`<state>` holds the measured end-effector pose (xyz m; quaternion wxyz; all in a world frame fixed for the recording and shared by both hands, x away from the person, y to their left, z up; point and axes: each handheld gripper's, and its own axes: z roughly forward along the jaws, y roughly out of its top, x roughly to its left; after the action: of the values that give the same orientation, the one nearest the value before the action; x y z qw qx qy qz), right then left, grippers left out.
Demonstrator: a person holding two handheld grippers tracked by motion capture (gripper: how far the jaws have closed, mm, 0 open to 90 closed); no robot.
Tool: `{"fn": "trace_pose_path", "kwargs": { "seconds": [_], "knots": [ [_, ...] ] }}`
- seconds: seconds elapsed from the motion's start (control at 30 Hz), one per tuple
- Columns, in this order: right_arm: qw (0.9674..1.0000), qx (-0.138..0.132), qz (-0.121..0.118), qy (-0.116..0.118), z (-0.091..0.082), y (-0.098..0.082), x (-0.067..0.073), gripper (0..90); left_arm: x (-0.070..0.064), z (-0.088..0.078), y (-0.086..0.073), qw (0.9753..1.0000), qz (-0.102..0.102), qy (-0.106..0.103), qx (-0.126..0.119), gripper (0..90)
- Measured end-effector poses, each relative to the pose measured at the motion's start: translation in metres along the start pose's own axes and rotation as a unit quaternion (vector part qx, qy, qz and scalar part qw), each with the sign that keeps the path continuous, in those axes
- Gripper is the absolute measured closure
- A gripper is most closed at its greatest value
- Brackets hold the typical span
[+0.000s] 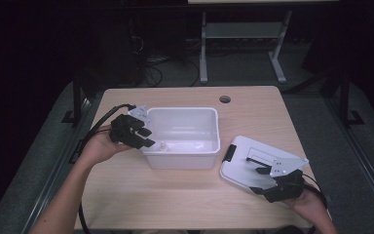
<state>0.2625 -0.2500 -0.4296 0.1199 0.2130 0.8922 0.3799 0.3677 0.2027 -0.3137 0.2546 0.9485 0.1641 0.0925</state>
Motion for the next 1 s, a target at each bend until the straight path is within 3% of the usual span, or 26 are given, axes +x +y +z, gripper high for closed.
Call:
{"fn": "trace_pose_path", "kwargs": {
  "seconds": [0.43, 0.63, 1.0],
  "knots": [
    [0.9999, -0.005, 0.005, -0.008, -0.004, 0.0, -0.003, 32.5, -0.021, -0.028, -0.005, 0.9996, 0.026, 0.01, -0.007, 57.0],
    [0.9999, -0.007, 0.008, -0.01, -0.007, 0.0, -0.002, 32.5, -0.034, -0.035, -0.008, 0.9992, 0.038, 0.01, -0.008, 56.3],
    [0.9999, -0.004, 0.009, -0.011, -0.006, 0.0, -0.002, 32.5, -0.054, -0.039, -0.025, 0.9988, 0.04, 0.012, -0.027, 54.9]
  ]
}}
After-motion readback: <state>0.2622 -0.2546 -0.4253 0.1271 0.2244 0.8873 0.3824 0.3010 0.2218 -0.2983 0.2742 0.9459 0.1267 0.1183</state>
